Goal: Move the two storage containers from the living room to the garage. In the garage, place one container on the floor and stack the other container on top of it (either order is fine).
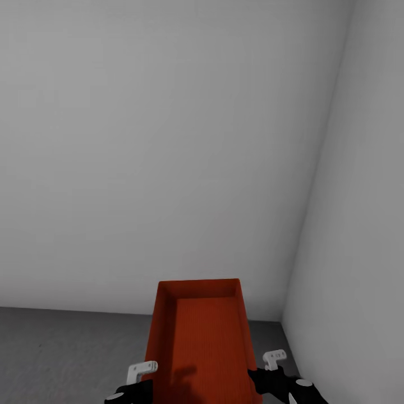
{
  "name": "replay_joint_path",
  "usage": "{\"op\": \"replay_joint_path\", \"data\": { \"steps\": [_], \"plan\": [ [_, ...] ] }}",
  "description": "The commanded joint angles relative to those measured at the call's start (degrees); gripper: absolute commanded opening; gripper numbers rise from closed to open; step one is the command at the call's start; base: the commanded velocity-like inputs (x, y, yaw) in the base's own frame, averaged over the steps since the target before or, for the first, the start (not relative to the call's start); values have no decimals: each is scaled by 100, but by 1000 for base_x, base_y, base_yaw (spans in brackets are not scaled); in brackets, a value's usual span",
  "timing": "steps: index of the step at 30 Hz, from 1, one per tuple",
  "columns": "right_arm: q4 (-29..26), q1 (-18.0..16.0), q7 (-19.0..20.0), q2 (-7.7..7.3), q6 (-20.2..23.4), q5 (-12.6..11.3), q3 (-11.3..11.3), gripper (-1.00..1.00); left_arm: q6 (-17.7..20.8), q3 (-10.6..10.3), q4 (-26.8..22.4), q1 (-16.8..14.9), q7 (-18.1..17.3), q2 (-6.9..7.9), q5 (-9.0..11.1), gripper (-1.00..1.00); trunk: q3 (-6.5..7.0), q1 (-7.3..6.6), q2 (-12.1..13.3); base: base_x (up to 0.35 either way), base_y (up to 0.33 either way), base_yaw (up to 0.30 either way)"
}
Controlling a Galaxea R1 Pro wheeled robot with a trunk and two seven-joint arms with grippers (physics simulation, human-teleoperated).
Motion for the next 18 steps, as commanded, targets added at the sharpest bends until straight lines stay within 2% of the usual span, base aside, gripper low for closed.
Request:
{"op": "replay_joint_path", "data": {
  "steps": [1, 18],
  "plan": [
    [0, -5, 257, 2, 36, -230, -35, -100, -412, 11, -20, 1, 110, -4, -226, -100, -10, 4, -7, 284, -157, 0],
    [2, -5, 257, 2, 36, -238, -42, -100, -413, 10, -20, 1, 110, -10, -226, -100, -10, 4, -7, 13, -6, 0]
  ]
}}
